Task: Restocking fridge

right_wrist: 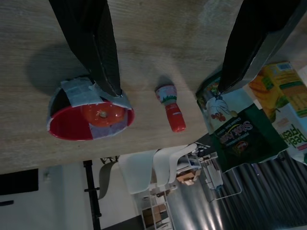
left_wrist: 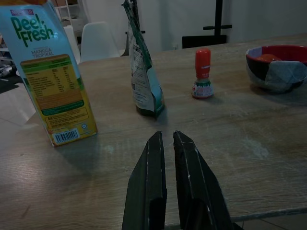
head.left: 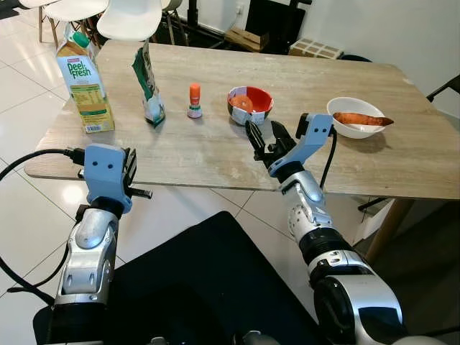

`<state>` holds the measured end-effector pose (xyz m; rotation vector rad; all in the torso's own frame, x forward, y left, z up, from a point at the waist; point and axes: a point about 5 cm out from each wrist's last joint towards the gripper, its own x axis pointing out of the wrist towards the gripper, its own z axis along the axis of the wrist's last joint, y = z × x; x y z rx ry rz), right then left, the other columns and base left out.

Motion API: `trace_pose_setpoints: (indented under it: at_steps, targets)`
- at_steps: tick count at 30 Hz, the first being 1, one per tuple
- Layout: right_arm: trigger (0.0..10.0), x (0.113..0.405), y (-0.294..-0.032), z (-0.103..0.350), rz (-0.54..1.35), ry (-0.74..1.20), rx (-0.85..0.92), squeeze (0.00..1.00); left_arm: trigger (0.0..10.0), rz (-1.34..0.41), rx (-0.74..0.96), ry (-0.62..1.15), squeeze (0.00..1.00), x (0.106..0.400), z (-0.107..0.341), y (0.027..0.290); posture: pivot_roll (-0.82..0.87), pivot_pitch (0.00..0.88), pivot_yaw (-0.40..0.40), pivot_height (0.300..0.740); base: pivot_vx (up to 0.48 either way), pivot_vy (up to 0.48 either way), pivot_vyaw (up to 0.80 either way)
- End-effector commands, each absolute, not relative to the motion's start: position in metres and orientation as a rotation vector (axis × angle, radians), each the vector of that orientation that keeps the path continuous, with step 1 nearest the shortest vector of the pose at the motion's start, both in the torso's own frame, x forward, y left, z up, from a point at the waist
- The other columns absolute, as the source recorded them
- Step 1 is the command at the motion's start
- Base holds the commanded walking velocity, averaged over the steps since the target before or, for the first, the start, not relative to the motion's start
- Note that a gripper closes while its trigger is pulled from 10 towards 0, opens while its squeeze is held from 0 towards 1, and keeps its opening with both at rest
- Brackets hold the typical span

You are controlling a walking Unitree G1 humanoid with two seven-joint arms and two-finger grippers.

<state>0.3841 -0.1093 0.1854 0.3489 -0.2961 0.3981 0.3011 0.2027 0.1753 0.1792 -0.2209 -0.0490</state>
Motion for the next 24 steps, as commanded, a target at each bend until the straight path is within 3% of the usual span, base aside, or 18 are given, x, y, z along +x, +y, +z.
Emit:
trace_pose_setpoints:
  at_steps: [1, 18, 24]
  targets:
    - [10.0, 0.3822, -0.1096, 0.1774, 0.405, -0.268, 0.349, 0.0, 10.0, -0.05, 0.178, -0.21, 0.0, 0.3006, 0.1744, 0.2023, -0.03, 0.093, -0.074, 0.74, 0.0, 0.0, 0.0]
    - [10.0, 0.3816, -0.108, 0.1743, 0.405, -0.257, 0.341, 0.0, 10.0, -0.066, 0.181, -0.206, 0.0, 0.3032, 0.1758, 0.1992, -0.03, 0.084, -0.069, 0.74, 0.0, 0.0, 0.0]
    - [10.0, 0.3819, -0.1109, 0.1735, 0.397, -0.254, 0.34, 0.0, 10.0, -0.091, 0.188, -0.207, 0.0, 0.3034, 0.175, 0.1956, -0.04, 0.085, -0.069, 0.74, 0.286, 0.0, 0.0]
